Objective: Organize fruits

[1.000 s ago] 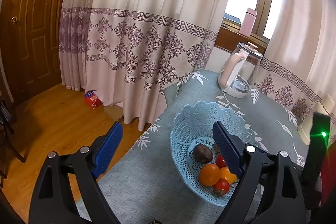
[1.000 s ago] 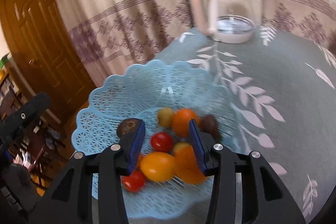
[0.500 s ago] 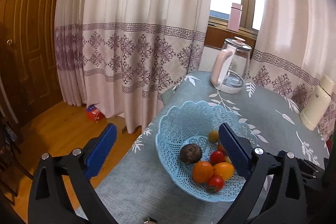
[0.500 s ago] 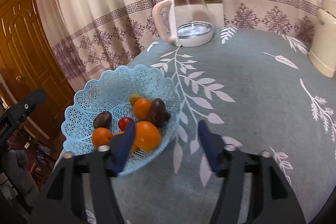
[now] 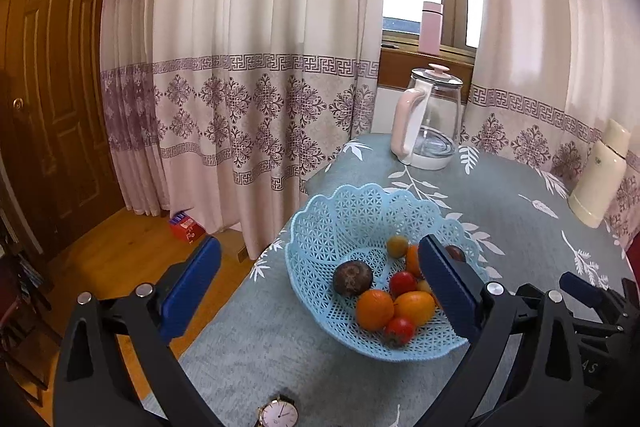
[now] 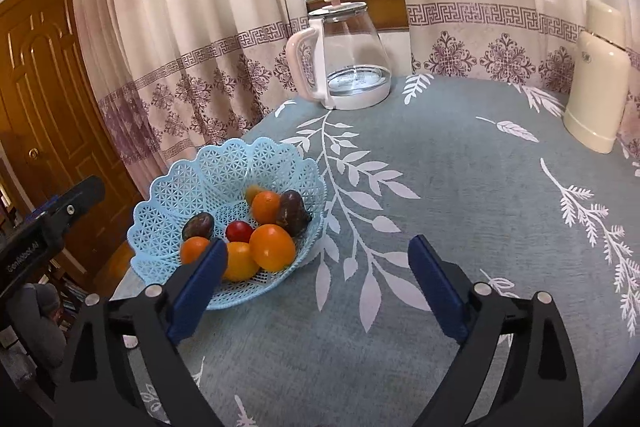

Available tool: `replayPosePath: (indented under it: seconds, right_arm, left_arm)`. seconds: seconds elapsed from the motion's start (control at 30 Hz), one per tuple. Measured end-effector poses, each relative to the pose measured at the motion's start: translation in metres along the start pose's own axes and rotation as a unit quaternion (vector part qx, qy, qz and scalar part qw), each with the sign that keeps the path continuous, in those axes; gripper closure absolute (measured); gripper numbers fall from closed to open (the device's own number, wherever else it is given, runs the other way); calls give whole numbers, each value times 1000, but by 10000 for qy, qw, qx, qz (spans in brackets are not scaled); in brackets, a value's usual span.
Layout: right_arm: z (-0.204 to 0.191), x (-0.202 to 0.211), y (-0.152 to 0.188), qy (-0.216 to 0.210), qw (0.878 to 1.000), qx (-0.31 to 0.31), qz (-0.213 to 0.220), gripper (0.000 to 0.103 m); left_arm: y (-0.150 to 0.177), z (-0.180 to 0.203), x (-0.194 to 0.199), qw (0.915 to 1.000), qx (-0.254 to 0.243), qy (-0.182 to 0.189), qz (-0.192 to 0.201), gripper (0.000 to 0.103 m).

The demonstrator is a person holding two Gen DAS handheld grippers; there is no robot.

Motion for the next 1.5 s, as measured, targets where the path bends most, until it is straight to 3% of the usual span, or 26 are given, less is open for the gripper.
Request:
replayPosePath:
  seconds: [0.43, 0.63, 1.5]
  right_arm:
    - [-19, 26, 8, 404, 9966, 660, 292, 5]
    - [-22, 29, 12, 324, 9966, 725, 196, 5]
    - [-35, 31, 13, 427, 9932, 1071, 172, 5]
  left_arm:
    - [15, 20, 12, 9994, -347, 21, 38, 3]
    - [22, 30, 15, 9983, -576, -26, 60, 3]
    - [30, 23, 14, 9971, -749, -161, 22, 3]
Point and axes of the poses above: each gripper's, at about its wrist camera, not at the fingertips, and x roughly against the way its jaws point, z to its right, y to its underside, the point moved 3 cm from there along -x, roughly the way its jaws point, and after that the axes turned 11 degrees about x, right-handed, at the moved point
